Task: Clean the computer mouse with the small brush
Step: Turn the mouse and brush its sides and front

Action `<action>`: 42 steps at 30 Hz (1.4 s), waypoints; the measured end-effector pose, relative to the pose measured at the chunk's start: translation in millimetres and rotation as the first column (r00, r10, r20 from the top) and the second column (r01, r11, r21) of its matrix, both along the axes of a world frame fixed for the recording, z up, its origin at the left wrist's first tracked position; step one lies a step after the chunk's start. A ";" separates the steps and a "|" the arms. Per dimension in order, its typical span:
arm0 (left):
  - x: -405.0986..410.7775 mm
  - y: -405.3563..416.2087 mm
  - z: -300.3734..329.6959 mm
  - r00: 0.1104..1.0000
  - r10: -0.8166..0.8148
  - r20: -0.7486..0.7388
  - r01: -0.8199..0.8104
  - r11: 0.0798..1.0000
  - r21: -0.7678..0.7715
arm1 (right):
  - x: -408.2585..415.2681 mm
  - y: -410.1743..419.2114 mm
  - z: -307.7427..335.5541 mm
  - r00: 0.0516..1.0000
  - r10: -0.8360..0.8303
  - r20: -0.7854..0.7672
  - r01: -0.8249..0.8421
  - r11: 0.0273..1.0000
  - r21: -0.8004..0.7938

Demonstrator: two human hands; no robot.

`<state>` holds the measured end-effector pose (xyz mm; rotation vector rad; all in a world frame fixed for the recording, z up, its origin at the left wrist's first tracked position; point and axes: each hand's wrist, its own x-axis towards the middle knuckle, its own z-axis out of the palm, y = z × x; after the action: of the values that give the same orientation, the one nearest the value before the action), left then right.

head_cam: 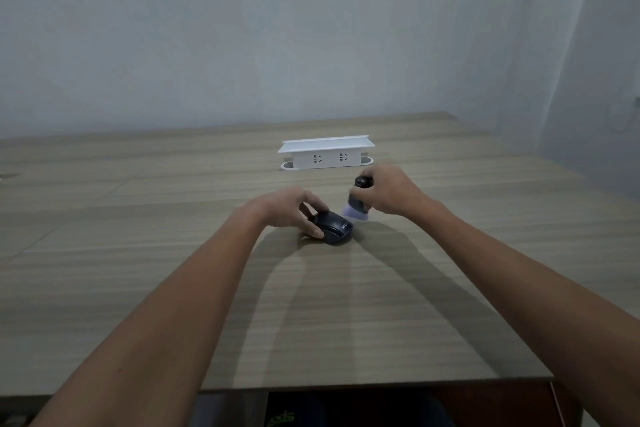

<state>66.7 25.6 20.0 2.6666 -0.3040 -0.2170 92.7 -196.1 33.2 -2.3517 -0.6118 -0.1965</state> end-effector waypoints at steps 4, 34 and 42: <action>0.2 0.6 -2.5 1.000 0.002 0.019 -0.002 1.000 -0.005 | -5.8 8.0 1.9 0.995 0.062 -0.076 -0.060 0.998 0.036; -13.2 -13.8 -1.8 0.995 0.059 0.081 -0.064 0.996 0.057 | -13.3 1.1 4.9 0.988 0.014 -0.152 -0.017 1.000 -0.018; -14.1 -15.4 -3.4 0.992 0.075 0.097 -0.081 0.995 0.056 | -15.3 -1.8 2.1 0.987 0.016 -0.162 -0.011 0.999 0.035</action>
<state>52.6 10.2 16.6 2.7467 -0.2257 -0.0765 77.4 -197.9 35.3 -2.3029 -0.5407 -0.0090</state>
